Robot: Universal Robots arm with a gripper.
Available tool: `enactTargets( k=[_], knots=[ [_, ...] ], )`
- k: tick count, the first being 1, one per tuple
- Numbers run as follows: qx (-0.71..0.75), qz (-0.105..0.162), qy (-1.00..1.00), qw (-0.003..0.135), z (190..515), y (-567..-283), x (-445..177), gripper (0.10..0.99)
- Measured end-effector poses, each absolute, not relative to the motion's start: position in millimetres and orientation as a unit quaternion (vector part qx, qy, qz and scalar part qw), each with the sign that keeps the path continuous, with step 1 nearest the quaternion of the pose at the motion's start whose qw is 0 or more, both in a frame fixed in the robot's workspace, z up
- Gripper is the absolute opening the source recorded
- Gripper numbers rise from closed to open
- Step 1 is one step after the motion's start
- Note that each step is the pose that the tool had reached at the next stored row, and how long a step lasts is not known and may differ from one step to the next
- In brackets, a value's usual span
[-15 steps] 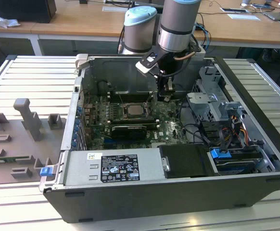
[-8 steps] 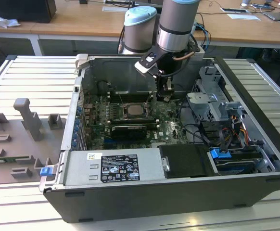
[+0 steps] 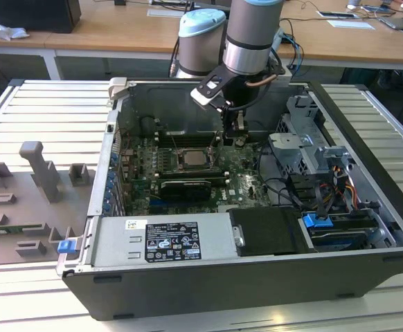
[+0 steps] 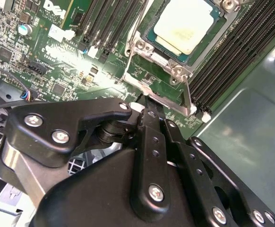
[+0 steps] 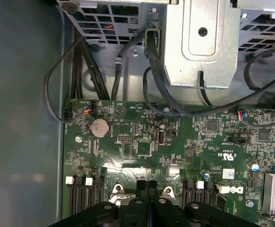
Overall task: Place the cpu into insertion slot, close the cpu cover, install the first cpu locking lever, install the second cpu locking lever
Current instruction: 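Close the cpu cover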
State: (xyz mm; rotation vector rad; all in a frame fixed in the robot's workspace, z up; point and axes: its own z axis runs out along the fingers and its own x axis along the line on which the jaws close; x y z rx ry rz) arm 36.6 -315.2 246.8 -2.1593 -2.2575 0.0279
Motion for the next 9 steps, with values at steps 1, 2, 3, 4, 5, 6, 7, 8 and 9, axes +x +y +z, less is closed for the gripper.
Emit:
enactTargets(
  k=[1,2,3,4,5,6,7,8,9],
  knots=[
    [-0.691,0.009,-0.723,0.009,246.8,-315.2,36.1,0.106],
    [-0.691,0.009,-0.723,0.009,246.8,-315.1,35.4,0.106],
    [-0.691,0.009,-0.723,0.009,246.8,-315.1,34.8,0.106],
    [-0.691,0.009,-0.723,0.009,246.8,-315.1,34.2,0.106],
    [-0.691,0.009,-0.723,0.009,246.8,-315.1,33.6,0.106],
    [-0.691,0.009,-0.723,0.009,246.8,-315.2,32.6,0.106],
    [-0.691,0.009,-0.723,0.009,246.8,-315.1,32.2,0.106],
    [-0.691,0.009,-0.723,0.009,246.8,-315.1,31.7,0.106],
    [-0.691,0.009,-0.723,0.009,246.7,-315.1,30.0,0.106]
  ],
)
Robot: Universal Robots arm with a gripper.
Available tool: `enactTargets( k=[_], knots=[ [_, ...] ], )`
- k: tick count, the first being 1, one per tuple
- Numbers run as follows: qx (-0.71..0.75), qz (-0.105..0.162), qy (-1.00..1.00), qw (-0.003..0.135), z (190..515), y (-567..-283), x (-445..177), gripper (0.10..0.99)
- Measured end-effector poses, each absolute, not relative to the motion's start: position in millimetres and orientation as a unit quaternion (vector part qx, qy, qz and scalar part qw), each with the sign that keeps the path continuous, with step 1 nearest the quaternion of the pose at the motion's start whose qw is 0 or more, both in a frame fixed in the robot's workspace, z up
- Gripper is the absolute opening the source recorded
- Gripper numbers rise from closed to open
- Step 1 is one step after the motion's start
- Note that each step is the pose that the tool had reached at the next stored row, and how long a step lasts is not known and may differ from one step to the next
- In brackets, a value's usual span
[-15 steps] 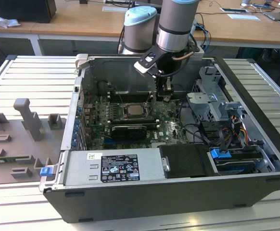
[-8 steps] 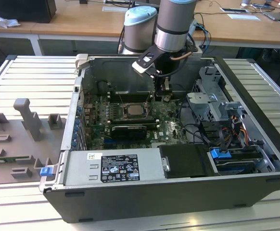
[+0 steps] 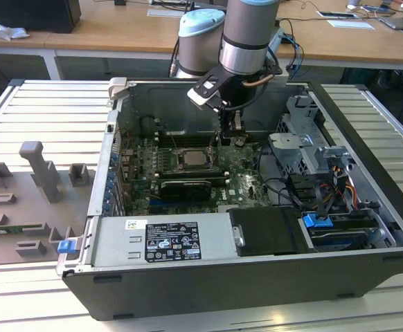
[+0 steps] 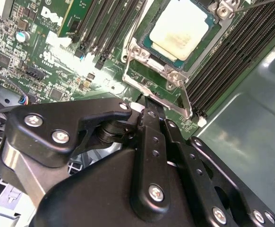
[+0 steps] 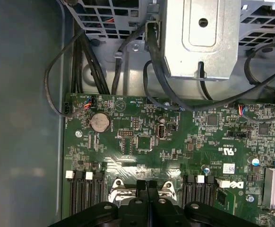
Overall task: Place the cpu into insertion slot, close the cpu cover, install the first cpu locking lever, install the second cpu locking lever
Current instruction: 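Close the cpu cover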
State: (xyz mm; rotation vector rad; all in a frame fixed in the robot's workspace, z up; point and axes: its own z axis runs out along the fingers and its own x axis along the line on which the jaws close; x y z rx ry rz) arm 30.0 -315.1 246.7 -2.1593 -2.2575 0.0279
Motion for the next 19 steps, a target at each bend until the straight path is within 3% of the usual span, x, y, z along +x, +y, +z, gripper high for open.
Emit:
enactTargets(
  k=[19],
  knots=[
    [-0.691,0.009,-0.723,0.009,236,-315,5,0.106]
  ],
)
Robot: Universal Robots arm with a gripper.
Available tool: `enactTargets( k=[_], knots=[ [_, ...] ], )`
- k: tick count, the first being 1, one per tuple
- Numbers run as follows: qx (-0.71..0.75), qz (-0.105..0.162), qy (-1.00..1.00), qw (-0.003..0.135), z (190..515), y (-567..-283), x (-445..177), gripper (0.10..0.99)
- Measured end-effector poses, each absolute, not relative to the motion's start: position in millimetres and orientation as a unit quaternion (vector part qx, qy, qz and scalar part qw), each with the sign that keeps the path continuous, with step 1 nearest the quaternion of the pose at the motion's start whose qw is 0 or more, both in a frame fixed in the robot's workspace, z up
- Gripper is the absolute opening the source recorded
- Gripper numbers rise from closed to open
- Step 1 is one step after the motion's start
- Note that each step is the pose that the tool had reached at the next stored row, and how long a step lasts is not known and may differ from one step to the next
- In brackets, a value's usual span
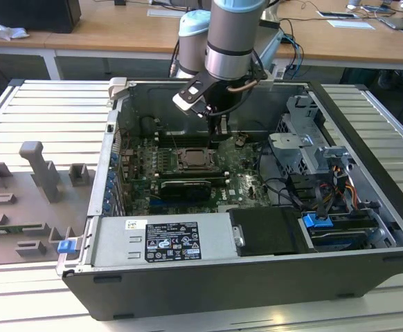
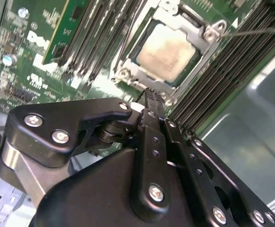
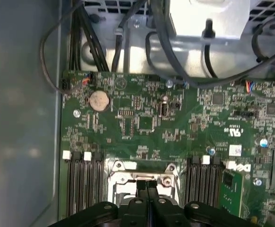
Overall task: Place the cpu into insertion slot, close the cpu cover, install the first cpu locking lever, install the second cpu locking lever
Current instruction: 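Close the cpu cover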
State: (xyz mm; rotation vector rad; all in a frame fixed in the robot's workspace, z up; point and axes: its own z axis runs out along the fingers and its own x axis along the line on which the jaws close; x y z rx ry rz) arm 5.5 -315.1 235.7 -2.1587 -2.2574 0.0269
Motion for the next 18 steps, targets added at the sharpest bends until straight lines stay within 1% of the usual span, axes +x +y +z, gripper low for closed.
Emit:
enactTargets(
  k=[6,18],
  knots=[
    [-0.691,0.008,-0.723,0.008,234,-315,-22,0.106],
    [-0.691,0.008,-0.723,0.008,233,-315,-33,0.106]
  ],
)
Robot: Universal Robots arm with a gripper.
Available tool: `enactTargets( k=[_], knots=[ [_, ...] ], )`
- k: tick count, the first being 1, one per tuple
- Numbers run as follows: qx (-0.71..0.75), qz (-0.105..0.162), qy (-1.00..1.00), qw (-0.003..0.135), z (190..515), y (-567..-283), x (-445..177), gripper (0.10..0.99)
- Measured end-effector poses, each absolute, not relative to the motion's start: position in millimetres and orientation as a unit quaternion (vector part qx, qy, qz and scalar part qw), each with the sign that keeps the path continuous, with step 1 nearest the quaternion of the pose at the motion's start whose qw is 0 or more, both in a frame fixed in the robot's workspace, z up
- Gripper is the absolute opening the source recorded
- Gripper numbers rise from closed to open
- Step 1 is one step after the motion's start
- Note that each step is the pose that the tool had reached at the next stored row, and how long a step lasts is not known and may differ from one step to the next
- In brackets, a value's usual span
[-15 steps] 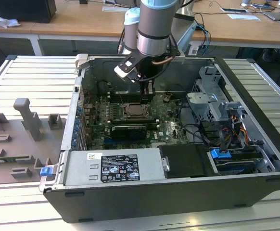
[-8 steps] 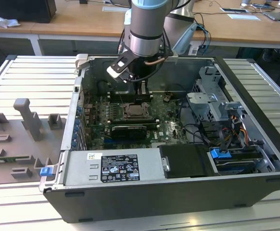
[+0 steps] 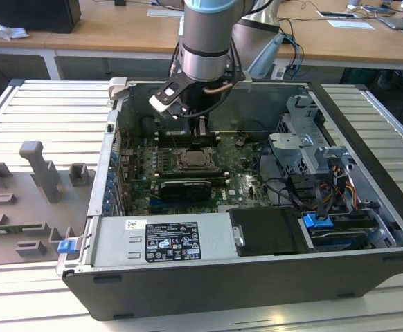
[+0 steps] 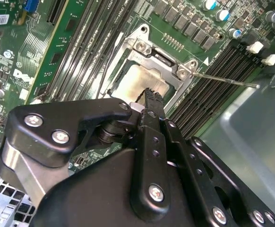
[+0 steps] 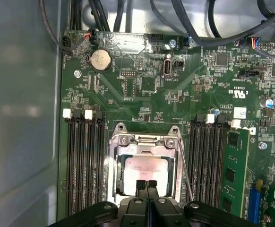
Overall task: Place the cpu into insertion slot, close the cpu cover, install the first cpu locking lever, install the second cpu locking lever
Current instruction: 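Install the first cpu locking lever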
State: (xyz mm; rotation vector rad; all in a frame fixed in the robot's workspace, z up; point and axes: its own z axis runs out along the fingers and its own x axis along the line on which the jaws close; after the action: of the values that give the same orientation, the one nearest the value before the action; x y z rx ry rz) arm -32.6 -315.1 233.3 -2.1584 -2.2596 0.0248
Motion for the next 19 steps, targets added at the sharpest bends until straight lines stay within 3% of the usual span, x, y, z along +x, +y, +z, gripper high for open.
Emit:
enactTargets(
  k=[19],
  knots=[
    [-0.667,0.008,-0.745,0.008,275,-315,-34,0.106]
  ],
)
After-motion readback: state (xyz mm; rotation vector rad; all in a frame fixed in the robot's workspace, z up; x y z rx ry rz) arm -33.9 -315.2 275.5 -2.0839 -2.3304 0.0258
